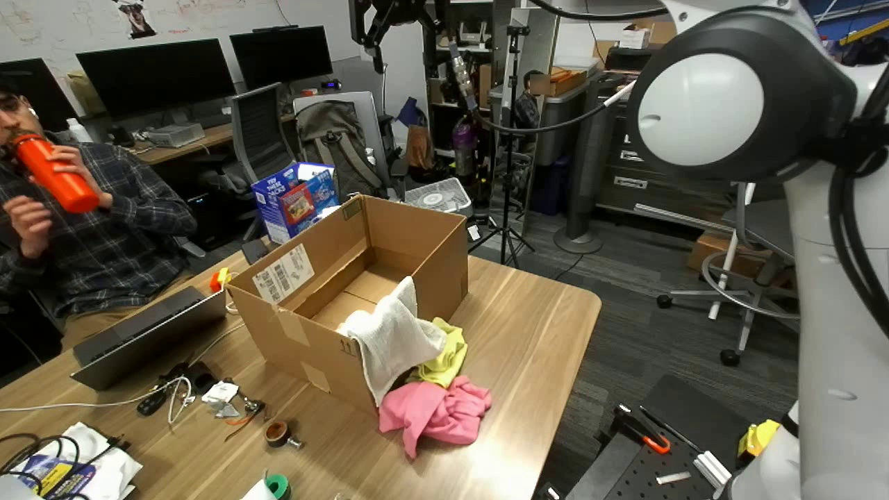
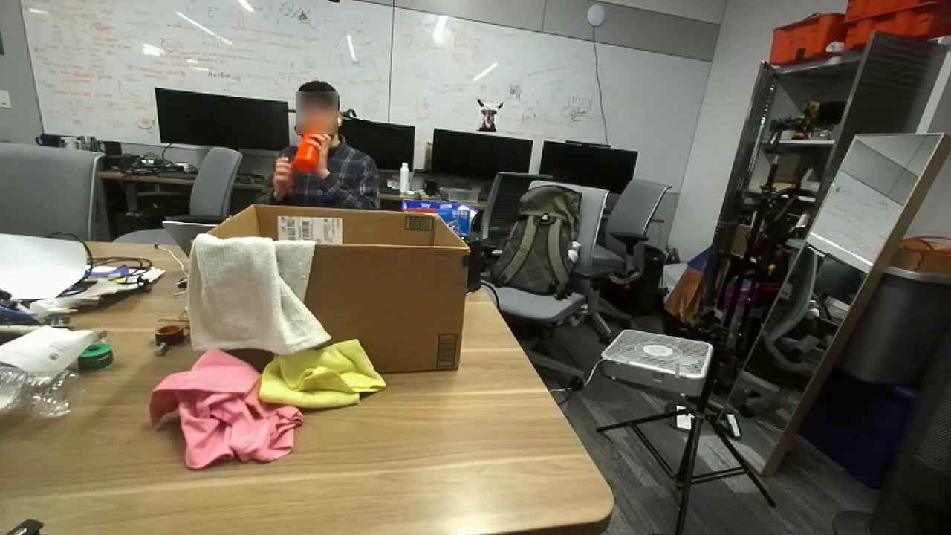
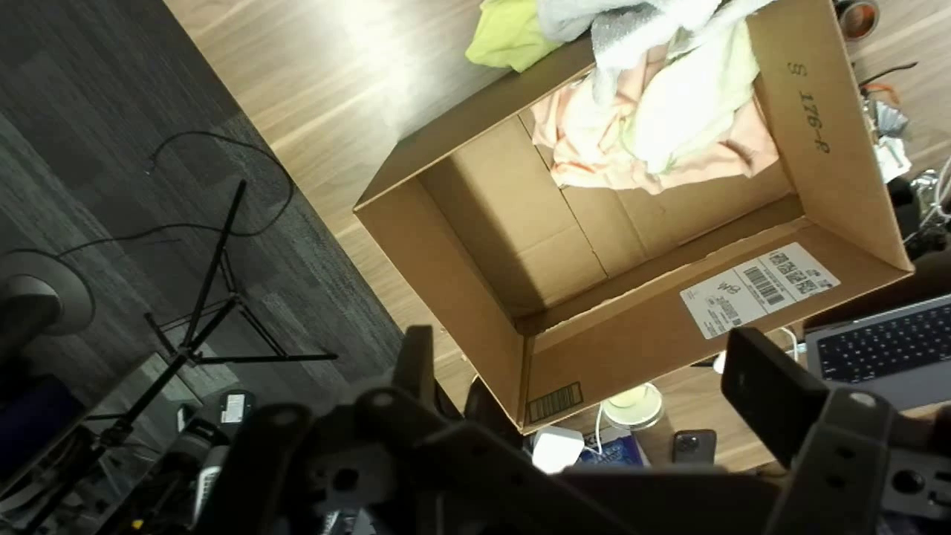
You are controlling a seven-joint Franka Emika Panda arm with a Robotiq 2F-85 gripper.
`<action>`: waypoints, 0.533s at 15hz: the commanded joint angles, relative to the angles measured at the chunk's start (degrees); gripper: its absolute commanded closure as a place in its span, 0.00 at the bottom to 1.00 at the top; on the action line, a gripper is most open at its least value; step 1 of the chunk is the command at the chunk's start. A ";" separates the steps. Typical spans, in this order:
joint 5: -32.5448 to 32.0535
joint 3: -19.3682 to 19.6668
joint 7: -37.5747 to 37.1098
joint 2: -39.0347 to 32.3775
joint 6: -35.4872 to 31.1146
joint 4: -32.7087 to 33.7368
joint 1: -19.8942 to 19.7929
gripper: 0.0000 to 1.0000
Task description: Pick up the clothes from the table and put them in the box
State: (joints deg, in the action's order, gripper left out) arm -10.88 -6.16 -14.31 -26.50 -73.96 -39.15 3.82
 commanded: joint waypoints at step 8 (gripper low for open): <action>2.62 -0.55 22.93 16.22 -11.86 -31.01 -9.09 0.00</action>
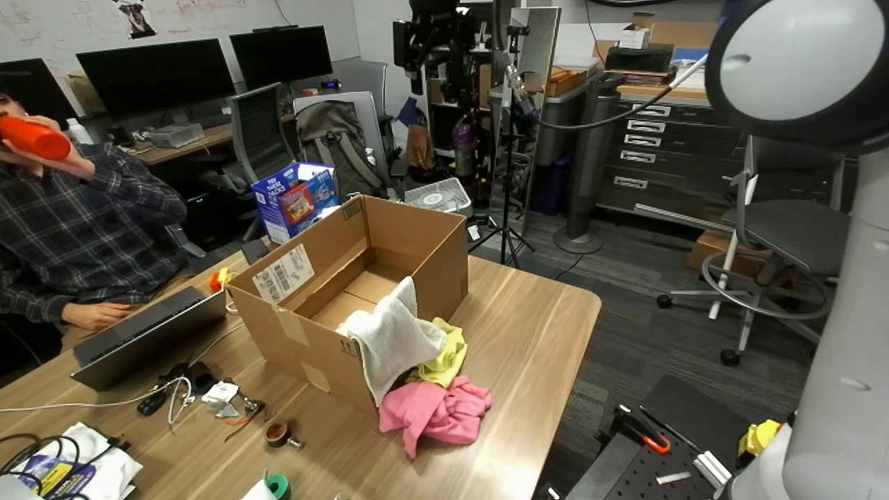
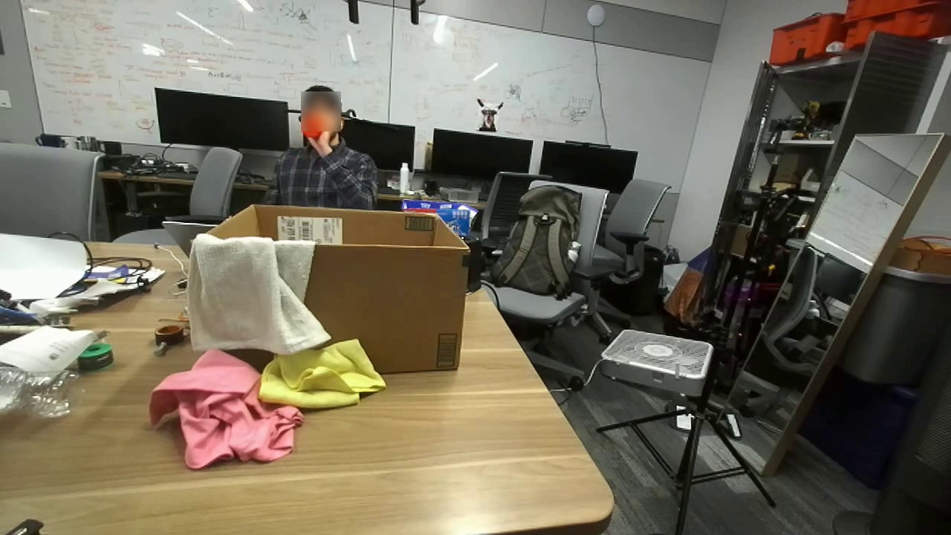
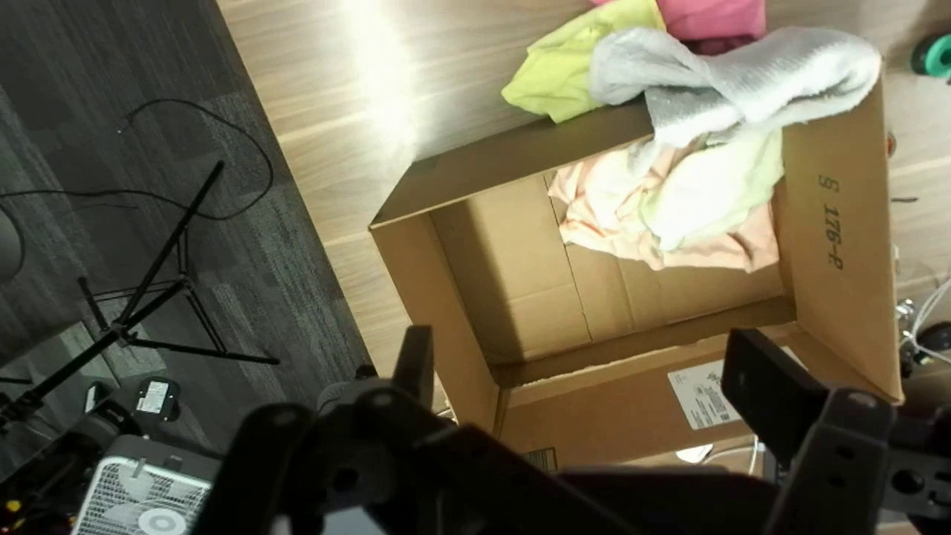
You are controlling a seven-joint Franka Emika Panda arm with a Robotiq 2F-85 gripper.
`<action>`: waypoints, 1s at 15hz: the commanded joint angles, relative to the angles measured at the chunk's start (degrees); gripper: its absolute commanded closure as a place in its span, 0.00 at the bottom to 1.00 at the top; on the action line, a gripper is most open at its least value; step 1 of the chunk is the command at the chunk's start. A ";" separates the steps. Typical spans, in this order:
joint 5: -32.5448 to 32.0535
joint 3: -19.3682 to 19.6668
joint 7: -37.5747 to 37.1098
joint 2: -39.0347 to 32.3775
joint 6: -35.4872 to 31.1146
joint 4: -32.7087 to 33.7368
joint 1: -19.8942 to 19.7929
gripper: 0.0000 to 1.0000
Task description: Pick up the clothes from the table and put them in the box
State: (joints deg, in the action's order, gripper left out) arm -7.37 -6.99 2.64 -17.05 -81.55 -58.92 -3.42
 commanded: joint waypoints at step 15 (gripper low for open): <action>-3.16 7.92 26.00 28.15 -32.82 -56.00 -2.50 0.00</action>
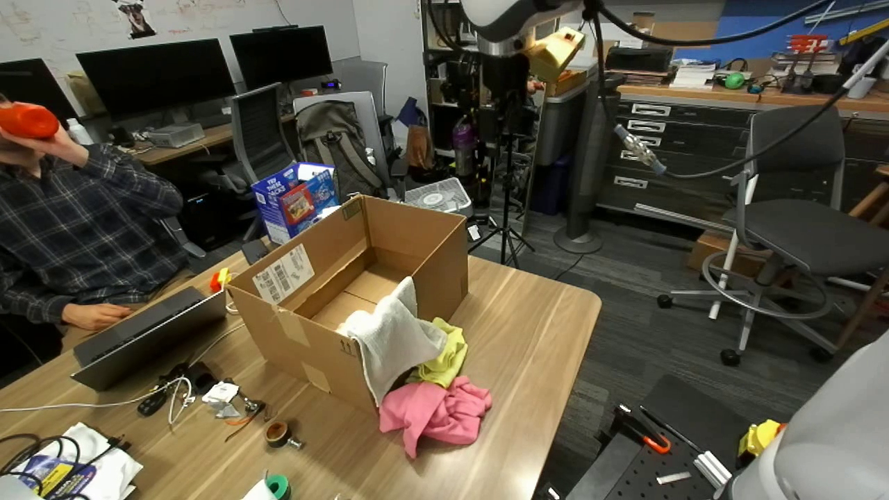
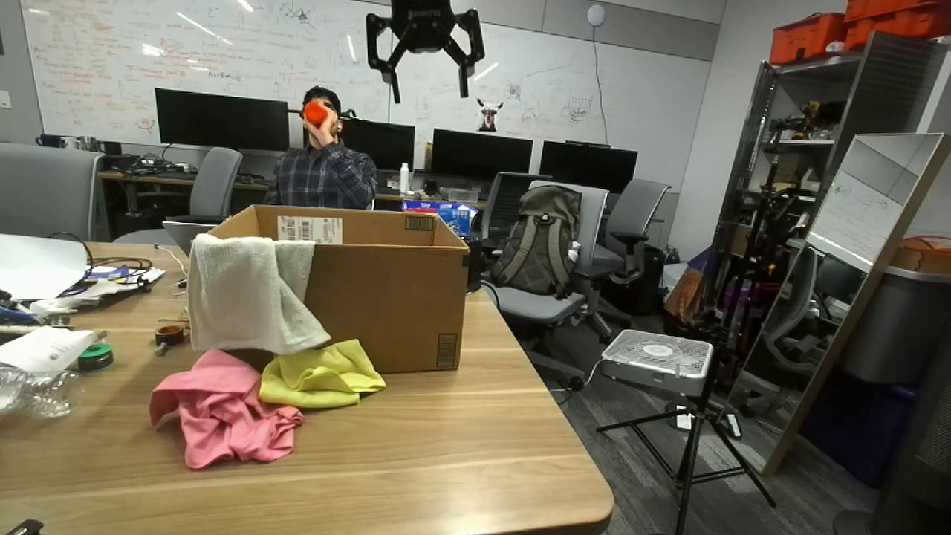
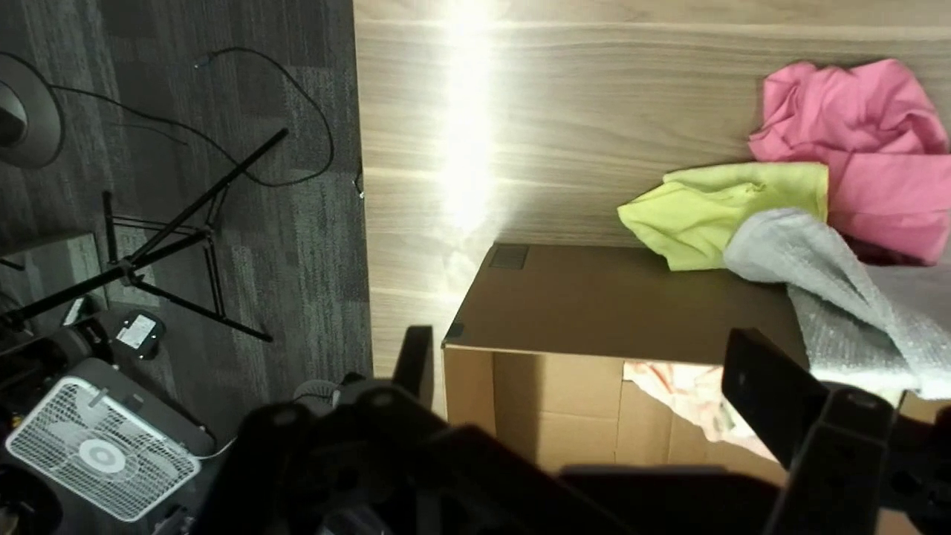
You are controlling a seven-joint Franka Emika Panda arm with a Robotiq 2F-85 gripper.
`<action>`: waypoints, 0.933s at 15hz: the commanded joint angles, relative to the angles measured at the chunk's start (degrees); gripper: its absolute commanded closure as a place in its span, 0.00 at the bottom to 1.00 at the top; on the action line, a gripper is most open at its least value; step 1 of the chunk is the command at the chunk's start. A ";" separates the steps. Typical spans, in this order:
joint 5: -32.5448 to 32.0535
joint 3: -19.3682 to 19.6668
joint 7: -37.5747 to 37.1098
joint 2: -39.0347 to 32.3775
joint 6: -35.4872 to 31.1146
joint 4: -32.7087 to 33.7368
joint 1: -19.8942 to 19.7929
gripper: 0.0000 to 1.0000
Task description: Pick up the clothes from the table and put them in the box
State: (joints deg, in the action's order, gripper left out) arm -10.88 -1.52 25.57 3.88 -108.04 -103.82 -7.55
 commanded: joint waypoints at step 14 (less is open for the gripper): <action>-3.96 2.41 -4.75 21.28 -31.04 -43.77 6.38 0.00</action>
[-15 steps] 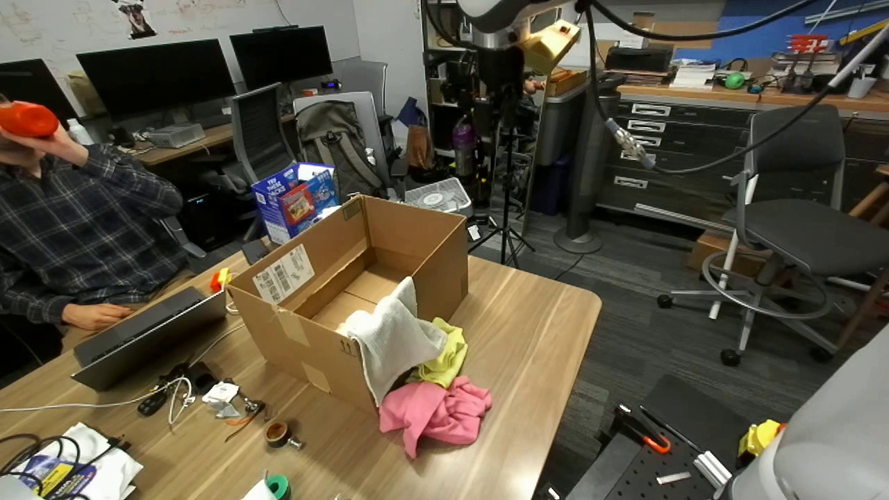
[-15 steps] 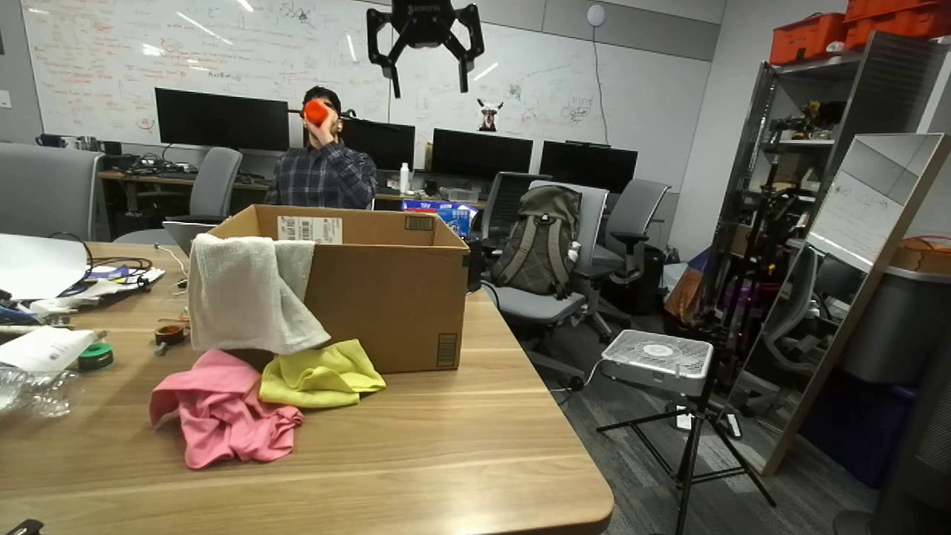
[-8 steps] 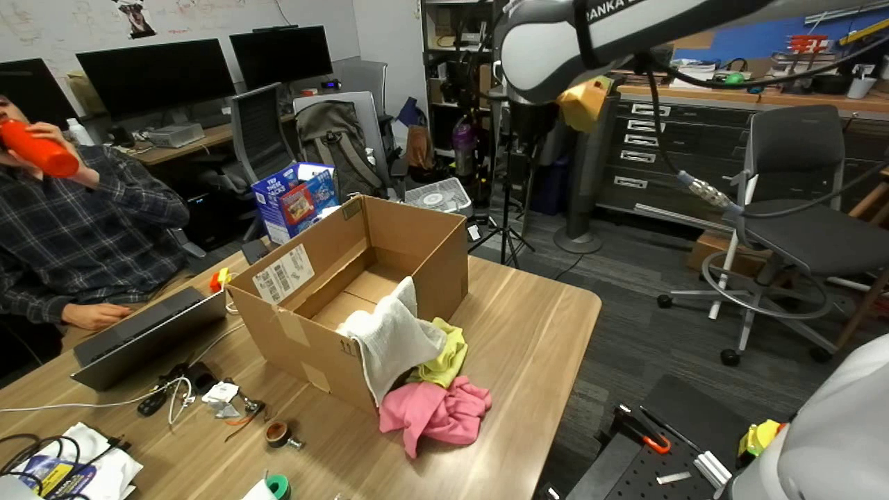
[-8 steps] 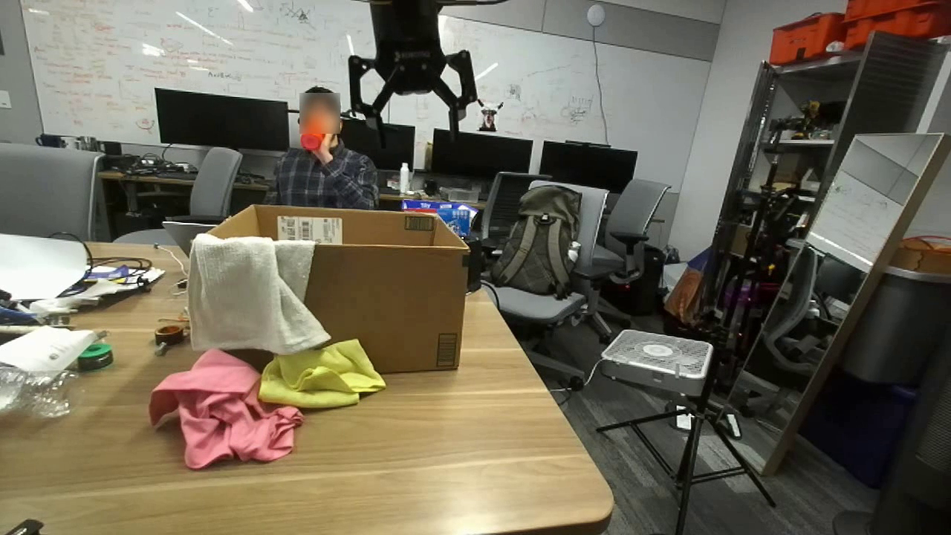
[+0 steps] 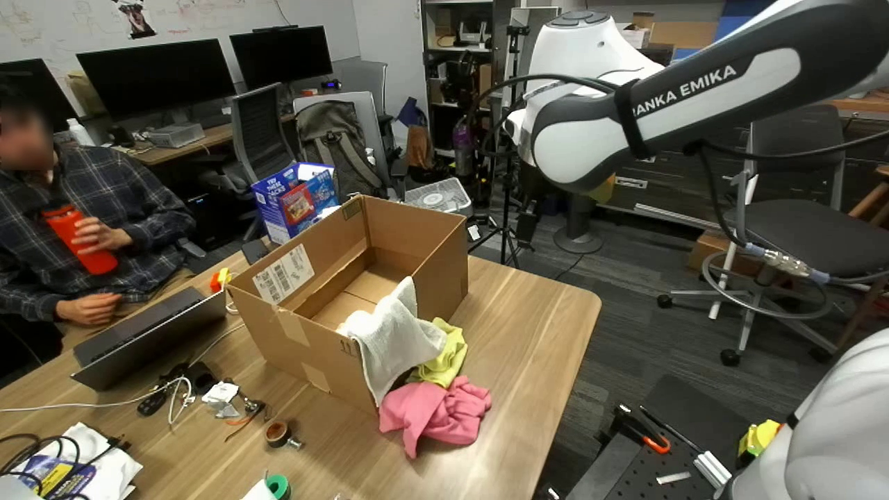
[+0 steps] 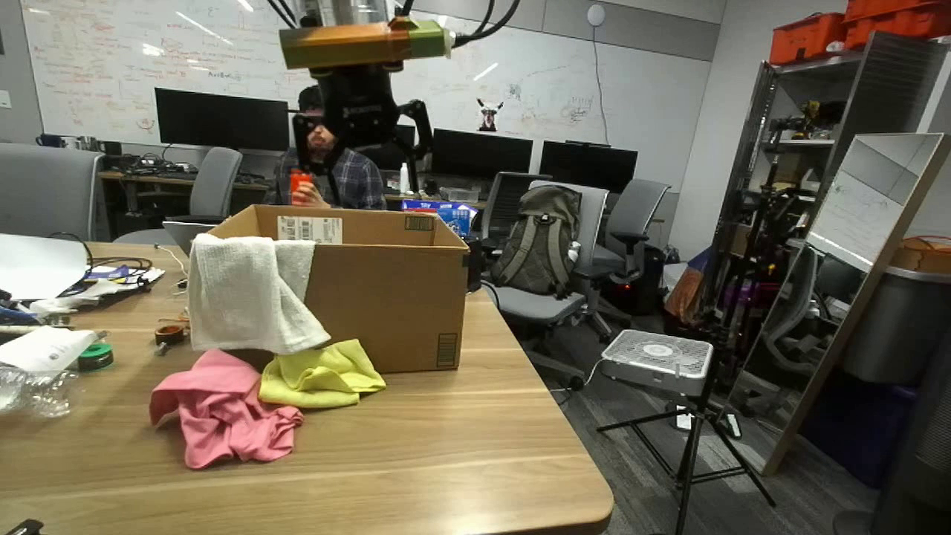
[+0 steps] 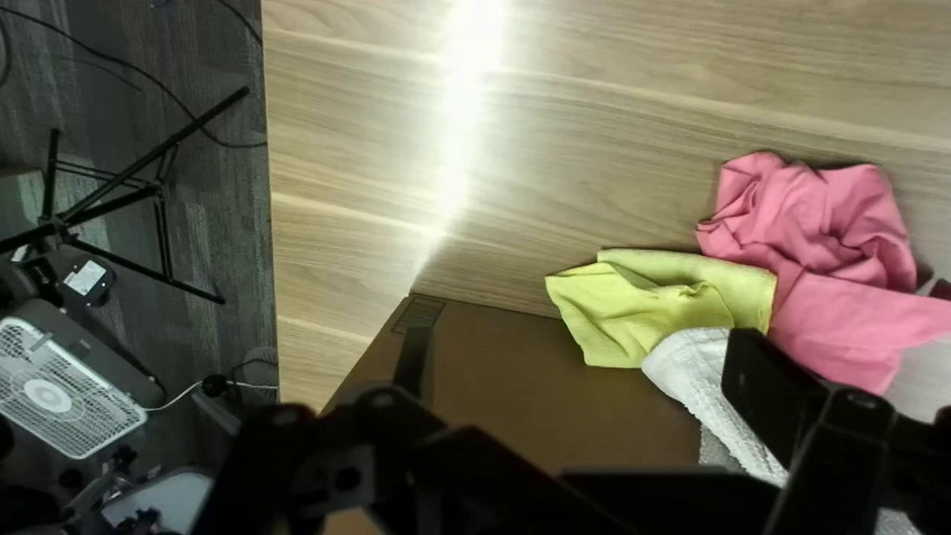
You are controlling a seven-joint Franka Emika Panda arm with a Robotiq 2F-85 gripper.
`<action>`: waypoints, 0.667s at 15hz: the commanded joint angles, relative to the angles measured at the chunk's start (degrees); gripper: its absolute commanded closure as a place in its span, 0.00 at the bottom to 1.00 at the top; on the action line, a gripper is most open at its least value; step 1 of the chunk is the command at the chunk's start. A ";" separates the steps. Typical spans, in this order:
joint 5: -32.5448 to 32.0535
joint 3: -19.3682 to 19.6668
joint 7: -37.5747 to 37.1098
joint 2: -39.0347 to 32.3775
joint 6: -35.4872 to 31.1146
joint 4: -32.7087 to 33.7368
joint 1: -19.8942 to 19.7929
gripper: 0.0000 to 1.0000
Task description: Pick up the clothes from the table and put them in the box
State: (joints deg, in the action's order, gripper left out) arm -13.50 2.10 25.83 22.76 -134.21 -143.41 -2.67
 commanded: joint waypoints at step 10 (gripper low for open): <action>-5.05 -6.42 -15.34 2.20 -10.78 -10.79 2.87 0.00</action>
State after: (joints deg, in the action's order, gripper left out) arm -16.57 -3.58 13.35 23.04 -142.91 -151.74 0.07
